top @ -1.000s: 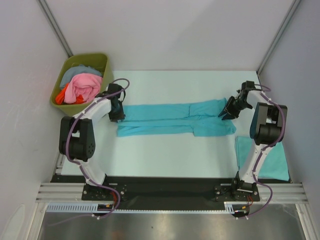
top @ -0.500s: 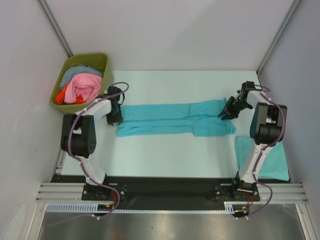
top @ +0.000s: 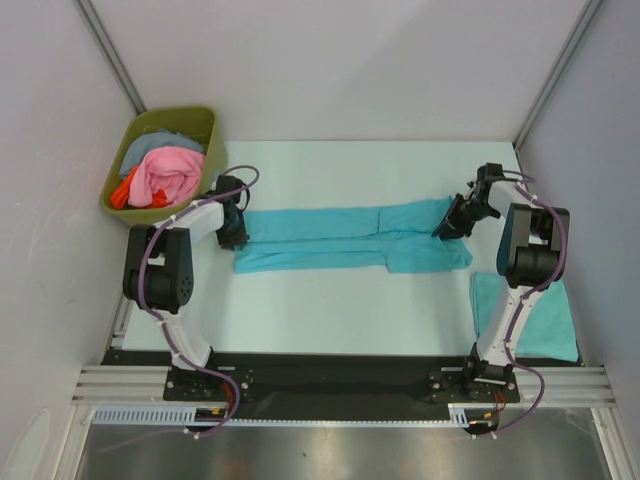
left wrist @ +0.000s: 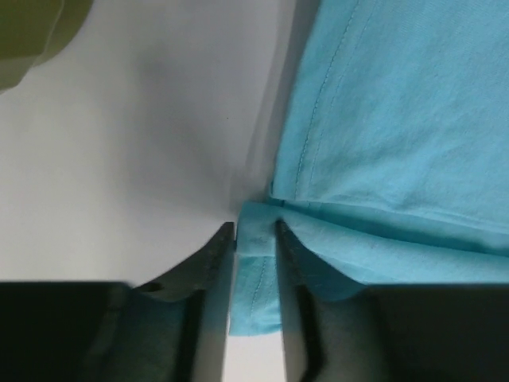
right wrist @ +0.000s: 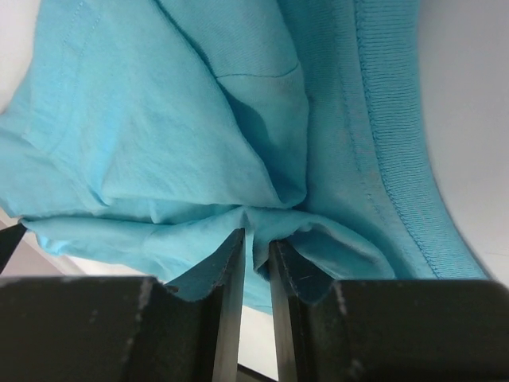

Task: Fold and stack the t-shirts
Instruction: Fold the tshirt

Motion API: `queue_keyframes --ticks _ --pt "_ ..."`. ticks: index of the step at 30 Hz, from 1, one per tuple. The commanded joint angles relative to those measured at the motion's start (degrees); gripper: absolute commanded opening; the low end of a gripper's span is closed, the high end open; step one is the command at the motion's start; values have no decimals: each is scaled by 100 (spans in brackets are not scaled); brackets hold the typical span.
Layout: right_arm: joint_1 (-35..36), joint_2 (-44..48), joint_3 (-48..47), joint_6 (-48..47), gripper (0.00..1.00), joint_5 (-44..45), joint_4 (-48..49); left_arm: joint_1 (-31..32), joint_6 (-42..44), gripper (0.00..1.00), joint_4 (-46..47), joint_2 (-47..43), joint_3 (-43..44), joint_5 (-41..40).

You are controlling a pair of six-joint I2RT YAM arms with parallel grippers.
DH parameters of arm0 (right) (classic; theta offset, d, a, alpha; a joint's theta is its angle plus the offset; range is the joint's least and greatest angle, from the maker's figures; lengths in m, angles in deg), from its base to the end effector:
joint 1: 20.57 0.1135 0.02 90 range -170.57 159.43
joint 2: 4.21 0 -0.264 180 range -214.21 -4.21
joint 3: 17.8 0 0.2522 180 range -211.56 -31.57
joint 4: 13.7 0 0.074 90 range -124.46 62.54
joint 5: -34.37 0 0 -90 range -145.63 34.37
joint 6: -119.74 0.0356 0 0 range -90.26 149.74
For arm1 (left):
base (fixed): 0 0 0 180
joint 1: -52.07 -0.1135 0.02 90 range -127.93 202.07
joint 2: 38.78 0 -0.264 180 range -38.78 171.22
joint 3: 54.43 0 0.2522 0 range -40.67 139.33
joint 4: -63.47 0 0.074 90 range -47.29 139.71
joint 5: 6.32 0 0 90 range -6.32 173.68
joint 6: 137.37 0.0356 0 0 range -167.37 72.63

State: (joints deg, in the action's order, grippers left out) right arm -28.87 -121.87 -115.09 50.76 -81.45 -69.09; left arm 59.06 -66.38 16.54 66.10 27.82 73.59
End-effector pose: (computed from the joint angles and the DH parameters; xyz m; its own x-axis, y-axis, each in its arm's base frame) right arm 0.4031 -0.0431 0.1568 -0.8867 0.4557 -0.0782 0.3664 0.7957 0.4823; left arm 0.3568 -0.0375 0.1694 -0.8986 -0.2129 -0.3837 -0.2471 0.9681 0.0415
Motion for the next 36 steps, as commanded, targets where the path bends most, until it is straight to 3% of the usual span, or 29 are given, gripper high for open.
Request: queue_keyframes --ticks 1,6,10,13,17,21,25,27,32,36 --pt "30 -28 -269 43 24 -98 32 -39 37 28 390 120 -64 51" --pt "30 -37 -278 8 23 -54 -3 -39 46 22 311 112 -29 -46" --pt "30 -72 -305 -1 25 -63 -21 -39 37 31 223 -37 -81 -160" --pt "30 -98 -296 17 25 -72 -3 -39 11 29 153 -169 -90 -160" --pt "30 -107 -305 25 25 -98 32 -39 -16 23 232 -179 -116 -81" --pt "38 -116 -305 17 25 -107 6 -39 37 1 170 68 41 -72" --pt "47 -99 -287 25 24 -81 14 -39 2 0 118 -117 59 -107" --pt "47 -116 -278 43 21 -81 23 -39 -42 0 48 -196 59 -99" --pt "47 -108 -313 87 3 -72 -12 -39 -95 0 -128 -328 86 59" --pt "21 156 -357 -9 0 -2 -318 -39 -95 0 -269 -538 86 68"
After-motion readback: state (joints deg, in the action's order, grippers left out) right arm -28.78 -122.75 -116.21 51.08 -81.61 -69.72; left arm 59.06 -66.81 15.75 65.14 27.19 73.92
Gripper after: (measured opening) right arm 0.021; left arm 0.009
